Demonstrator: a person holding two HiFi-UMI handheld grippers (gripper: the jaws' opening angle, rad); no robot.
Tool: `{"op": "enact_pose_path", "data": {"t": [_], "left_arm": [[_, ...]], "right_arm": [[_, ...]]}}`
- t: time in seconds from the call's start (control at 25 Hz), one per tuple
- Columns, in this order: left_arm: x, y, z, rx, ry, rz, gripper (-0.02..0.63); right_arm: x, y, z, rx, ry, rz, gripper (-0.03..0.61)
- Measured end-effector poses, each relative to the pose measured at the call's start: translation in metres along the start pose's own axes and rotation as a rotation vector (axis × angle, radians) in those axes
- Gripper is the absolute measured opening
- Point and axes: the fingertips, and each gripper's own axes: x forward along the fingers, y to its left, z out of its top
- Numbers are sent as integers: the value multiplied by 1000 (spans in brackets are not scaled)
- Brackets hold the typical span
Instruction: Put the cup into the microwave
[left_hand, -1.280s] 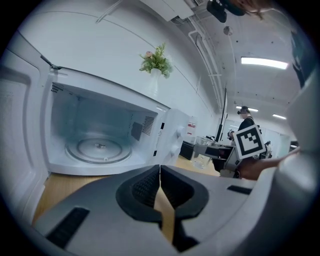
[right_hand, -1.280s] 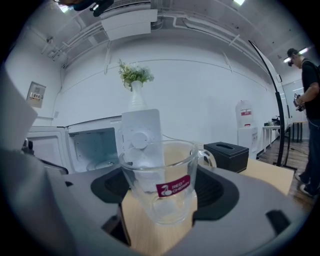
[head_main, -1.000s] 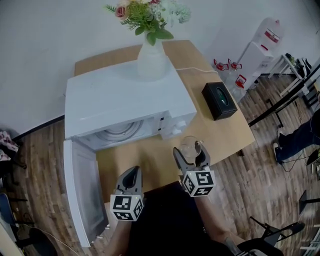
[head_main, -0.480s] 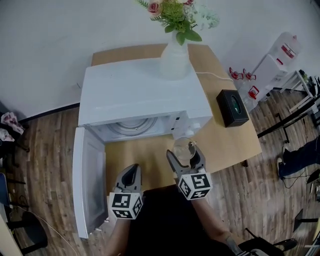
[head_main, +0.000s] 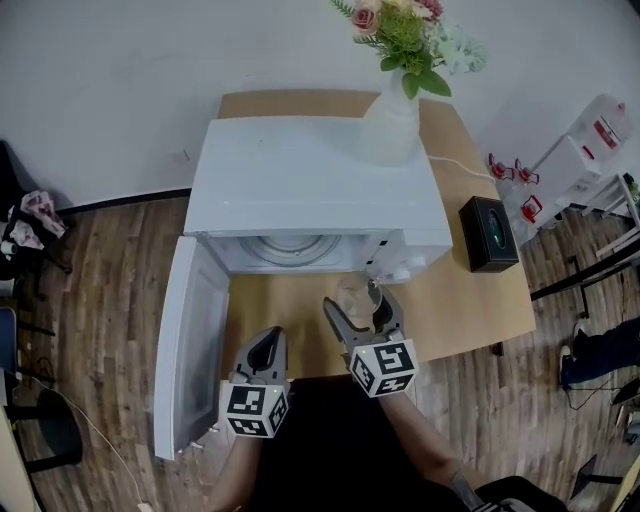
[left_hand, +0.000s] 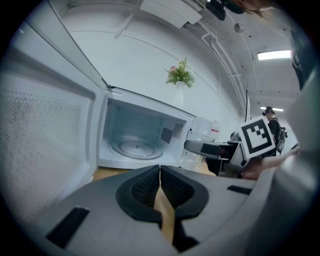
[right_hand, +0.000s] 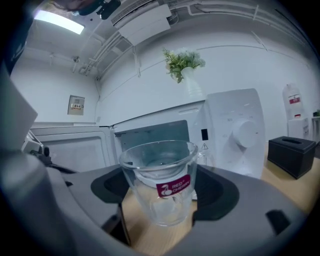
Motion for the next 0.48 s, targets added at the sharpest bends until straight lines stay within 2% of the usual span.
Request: {"op": "enact_pose_path", "data": {"t": [0.48], "left_arm": [[-4, 6, 0, -22, -10, 54, 6]], "right_arm": [[51, 21, 10, -39, 44, 121, 354]]}}
